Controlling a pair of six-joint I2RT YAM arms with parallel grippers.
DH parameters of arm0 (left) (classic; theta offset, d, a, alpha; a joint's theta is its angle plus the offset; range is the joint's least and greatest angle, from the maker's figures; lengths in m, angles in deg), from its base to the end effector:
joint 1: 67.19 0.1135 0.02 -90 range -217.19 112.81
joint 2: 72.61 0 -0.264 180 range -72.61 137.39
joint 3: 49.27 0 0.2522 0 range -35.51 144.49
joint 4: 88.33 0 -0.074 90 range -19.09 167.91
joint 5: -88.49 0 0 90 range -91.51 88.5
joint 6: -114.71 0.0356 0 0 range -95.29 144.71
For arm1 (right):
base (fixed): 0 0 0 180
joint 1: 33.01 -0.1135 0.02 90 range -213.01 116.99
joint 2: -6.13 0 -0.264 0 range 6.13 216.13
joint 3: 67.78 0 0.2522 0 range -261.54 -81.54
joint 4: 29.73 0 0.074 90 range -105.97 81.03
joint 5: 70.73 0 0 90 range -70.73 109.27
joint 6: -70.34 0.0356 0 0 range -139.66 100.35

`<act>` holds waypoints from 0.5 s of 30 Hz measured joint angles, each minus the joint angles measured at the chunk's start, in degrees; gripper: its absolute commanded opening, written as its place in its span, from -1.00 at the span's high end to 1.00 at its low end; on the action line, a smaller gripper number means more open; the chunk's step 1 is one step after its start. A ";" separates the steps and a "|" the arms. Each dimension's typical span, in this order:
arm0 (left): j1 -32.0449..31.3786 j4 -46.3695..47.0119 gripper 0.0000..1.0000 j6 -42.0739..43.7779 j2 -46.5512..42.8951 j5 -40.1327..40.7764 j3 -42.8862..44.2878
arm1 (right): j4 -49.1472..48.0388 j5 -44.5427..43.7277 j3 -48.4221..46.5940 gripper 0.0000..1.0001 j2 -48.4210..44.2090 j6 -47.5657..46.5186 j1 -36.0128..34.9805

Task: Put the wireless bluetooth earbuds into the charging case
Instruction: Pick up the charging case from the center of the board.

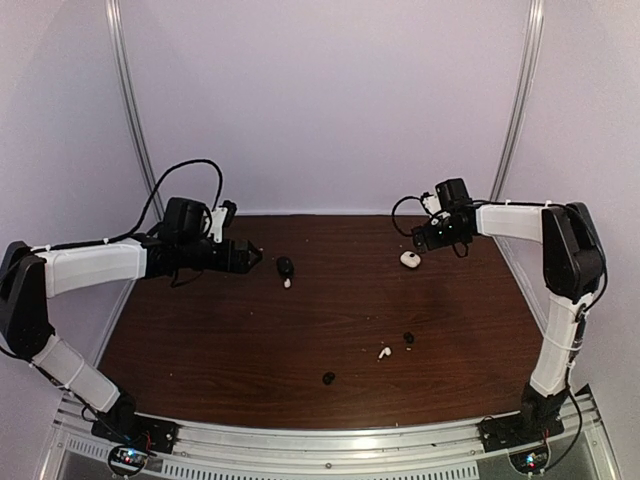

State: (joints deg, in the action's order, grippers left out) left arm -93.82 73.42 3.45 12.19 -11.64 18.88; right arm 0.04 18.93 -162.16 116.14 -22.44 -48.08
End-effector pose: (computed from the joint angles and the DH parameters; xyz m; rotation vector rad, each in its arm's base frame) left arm 0.2896 -0.1522 0.2418 0.2089 2.2380 -0.6573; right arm 0.4154 0.1116 0.2156 -0.3641 2.3371 0.0969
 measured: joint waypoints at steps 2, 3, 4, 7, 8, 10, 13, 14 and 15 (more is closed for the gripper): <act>0.00 0.15 -0.95 0.13 0.00 -0.81 -0.02 | 0.52 0.31 -0.90 -1.00 2.27 -0.81 0.02; 0.00 0.22 -0.95 0.17 0.00 -1.14 -0.02 | 0.76 0.63 -1.09 -1.00 3.21 -1.29 0.02; 0.00 0.26 -0.95 0.24 -0.02 -1.60 -0.02 | 1.31 1.18 -1.38 -0.99 4.35 -1.81 0.02; 0.00 0.48 -0.95 0.59 -0.02 -2.64 -0.02 | 2.16 2.49 -2.23 -0.96 6.60 -2.89 0.07; 0.00 0.55 -0.95 0.72 -0.02 -2.91 -0.02 | 2.64 3.02 -2.75 -0.95 7.30 -3.19 0.09; 0.00 0.57 -0.95 0.87 -0.02 -3.23 -0.02 | 3.10 4.13 -3.78 -0.93 8.50 -3.85 0.13; 0.00 0.57 -0.95 1.05 -0.02 -3.65 -0.02 | 3.65 5.88 -5.51 -0.85 9.94 -4.90 0.22; 0.00 0.57 -0.95 1.07 -0.02 -3.74 -0.02 | 3.78 6.56 -6.14 -0.82 10.49 -5.25 0.28; 0.00 0.57 -0.95 1.11 -0.02 -3.80 -0.02 | 3.98 7.15 -6.80 -0.79 11.10 -5.75 0.33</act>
State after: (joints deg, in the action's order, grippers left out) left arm -93.82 73.98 4.57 12.16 -15.44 18.86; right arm 4.02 26.08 -168.96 127.25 -28.19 -47.75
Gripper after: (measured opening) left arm 0.977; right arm 0.929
